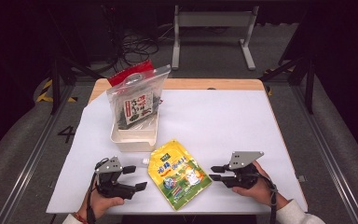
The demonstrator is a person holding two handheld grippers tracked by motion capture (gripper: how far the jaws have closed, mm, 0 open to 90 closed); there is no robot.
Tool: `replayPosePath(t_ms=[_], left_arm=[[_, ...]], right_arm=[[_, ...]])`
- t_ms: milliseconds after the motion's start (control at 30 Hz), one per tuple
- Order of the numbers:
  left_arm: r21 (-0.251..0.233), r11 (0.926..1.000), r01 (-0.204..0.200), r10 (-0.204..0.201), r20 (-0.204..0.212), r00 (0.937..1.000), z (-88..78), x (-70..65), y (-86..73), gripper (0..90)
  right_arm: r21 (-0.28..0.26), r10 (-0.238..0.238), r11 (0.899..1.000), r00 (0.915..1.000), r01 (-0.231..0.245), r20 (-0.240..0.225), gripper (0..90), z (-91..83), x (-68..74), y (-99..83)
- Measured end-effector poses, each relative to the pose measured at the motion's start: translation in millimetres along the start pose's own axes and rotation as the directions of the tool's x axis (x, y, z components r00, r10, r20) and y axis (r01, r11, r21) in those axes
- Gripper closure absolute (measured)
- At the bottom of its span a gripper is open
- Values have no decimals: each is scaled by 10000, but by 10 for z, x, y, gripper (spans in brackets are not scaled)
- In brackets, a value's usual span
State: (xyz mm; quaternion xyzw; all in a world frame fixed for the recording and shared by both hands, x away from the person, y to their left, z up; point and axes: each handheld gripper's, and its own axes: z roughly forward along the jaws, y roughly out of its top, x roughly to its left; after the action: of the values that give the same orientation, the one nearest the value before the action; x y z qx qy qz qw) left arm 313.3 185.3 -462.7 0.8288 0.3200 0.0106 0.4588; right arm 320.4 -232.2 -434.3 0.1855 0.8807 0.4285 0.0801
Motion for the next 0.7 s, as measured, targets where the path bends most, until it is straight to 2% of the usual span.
replayPosePath(t_ms=[100, 233, 400, 500, 567, 667, 700], left_arm=[[137, 9998, 121, -121, -24, 9999, 65, 6, 22, 191], [353, 9992, 203, -202, -24, 9998, 146, 15, 52, 185], [561, 9982, 202, -211, 156, 9997, 262, 54, 111, 197], [594, 9981, 160, -170, 162, 9997, 273, 54, 123, 201], [600, 9980, 181, -194, 215, 9996, 274, 51, 122, 208], [662, 9976, 212, -243, 457, 9987, 295, 41, 136, 258], [662, 9976, 212, -243, 457, 9987, 295, 41, 136, 269]], right_arm=[[270, -236, 9993, 9986, 248, -464, 736, 73, 124, 7], [778, -628, 9946, 9951, 688, -765, 801, 166, 228, 2], [1056, -564, 9925, 9968, 621, -563, 846, 233, 229, -12], [916, -528, 9943, 9985, 542, -170, 862, 204, 214, 1], [532, -362, 9979, 9993, 364, -61, 888, 160, 189, 14], [1098, -574, 9922, 9983, 582, -109, 893, 236, 205, -29], [1098, -574, 9922, 9983, 582, -109, 893, 236, 205, -29]])
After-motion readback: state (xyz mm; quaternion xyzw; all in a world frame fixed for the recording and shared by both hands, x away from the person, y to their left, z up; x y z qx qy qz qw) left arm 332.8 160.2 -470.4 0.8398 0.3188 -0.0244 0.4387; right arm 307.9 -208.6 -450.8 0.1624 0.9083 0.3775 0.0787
